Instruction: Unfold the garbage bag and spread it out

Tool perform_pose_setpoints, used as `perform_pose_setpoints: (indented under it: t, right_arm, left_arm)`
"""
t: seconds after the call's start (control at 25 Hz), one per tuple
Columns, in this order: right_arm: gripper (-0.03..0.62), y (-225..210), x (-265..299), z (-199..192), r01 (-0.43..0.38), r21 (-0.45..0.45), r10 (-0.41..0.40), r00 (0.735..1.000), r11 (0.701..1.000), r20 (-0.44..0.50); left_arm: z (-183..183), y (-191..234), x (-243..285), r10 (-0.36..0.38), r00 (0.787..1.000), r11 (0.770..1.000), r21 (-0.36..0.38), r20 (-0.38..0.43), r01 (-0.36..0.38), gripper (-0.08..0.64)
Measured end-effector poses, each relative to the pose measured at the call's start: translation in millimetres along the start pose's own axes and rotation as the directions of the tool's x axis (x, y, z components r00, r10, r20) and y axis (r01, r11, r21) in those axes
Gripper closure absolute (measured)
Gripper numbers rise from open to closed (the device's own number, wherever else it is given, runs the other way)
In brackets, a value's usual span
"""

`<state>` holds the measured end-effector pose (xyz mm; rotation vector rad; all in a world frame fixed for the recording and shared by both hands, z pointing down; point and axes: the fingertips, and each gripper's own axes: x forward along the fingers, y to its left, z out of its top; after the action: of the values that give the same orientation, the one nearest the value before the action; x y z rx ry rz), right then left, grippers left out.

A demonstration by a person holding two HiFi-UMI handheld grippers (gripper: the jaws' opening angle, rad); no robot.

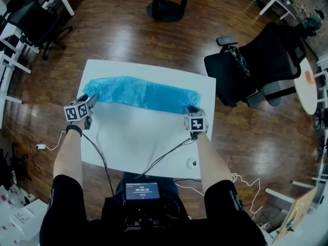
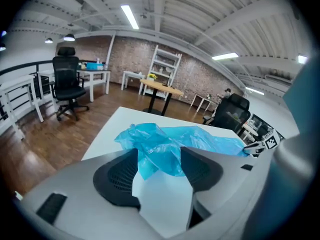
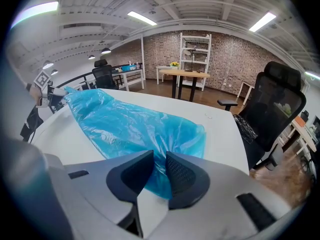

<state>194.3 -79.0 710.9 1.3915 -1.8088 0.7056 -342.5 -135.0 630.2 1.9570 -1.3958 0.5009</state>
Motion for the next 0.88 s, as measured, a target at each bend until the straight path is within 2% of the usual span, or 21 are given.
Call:
perform_pose_setpoints:
  t: [0.2, 0.32, 0.64, 0.8, 0.88]
  right_arm:
    - [0.48, 0, 2, -1, -0.006, 0.0, 0.006, 1.0, 1.0, 0.001]
    - [0.48, 2, 0, 1, -0.009, -0.006, 0.009, 1.0, 1.0, 0.006]
    - [0.477, -2, 0, -1, -0.006, -0.001, 0.006, 1.0, 1.0, 0.007]
    - [0.476, -2, 1, -1, -0.006, 0.0, 0.006, 1.0, 1.0, 0.005]
    - [0.475, -2, 1, -1, -0.004, -0.001, 0.004, 1.0, 1.0, 0.002]
  left_arm:
    - [-10, 14, -3, 0.053, 0.998, 0.999, -0.005, -0.03, -0.053, 0.241]
    - [-17, 19, -4, 0.055, 0.997, 0.998, -0.012, -0.056, -0.056, 0.17]
    - [-5, 36, -16, 0.125, 0.992, 0.992, -0.005, -0.027, -0.125, 0.141]
    - [2, 24, -19, 0.089, 0.996, 0.994, 0.055, 0.004, -0.089, 0.143]
    - [13, 16, -24, 0.078, 0.996, 0.992, 0.094, 0.05, -0.082, 0.152]
